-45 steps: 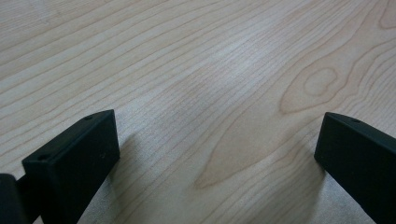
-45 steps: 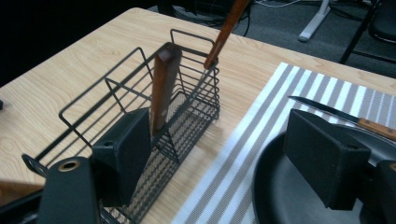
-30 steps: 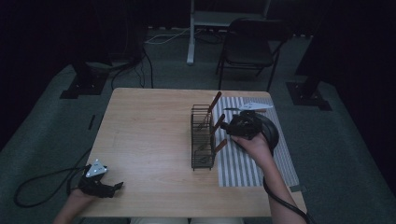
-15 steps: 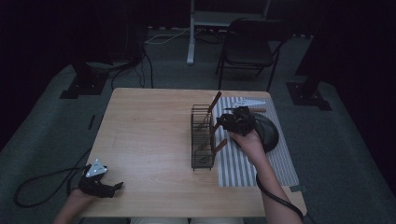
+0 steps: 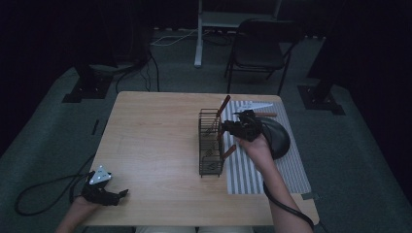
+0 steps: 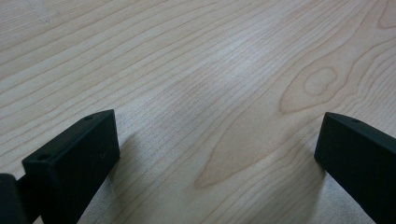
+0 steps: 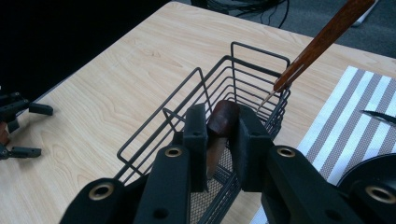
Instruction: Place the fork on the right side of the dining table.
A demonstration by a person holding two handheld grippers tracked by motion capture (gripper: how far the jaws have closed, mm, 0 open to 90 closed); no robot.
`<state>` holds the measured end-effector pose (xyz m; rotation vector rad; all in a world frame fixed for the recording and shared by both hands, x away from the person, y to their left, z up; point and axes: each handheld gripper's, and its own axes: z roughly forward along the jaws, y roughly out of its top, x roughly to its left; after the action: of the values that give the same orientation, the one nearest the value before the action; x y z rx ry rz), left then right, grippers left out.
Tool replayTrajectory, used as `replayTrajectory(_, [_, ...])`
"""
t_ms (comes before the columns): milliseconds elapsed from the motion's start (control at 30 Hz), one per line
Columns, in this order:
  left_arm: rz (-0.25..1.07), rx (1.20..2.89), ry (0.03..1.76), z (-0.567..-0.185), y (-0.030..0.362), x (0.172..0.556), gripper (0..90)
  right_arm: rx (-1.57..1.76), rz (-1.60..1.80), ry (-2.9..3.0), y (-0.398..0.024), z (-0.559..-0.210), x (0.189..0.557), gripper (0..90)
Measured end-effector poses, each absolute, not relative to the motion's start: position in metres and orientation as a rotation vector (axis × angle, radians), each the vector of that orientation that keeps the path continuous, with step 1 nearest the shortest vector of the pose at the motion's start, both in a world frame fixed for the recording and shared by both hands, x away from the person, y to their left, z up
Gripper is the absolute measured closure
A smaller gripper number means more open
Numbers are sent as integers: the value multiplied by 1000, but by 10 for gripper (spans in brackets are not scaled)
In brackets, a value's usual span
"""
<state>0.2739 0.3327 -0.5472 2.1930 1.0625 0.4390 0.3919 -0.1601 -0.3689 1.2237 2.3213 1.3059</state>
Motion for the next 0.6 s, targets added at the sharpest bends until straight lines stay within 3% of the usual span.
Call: replayTrajectory(600, [439, 2192, 1063, -547, 333, 274, 0, 1207, 1374, 2302, -168, -351, 383, 813])
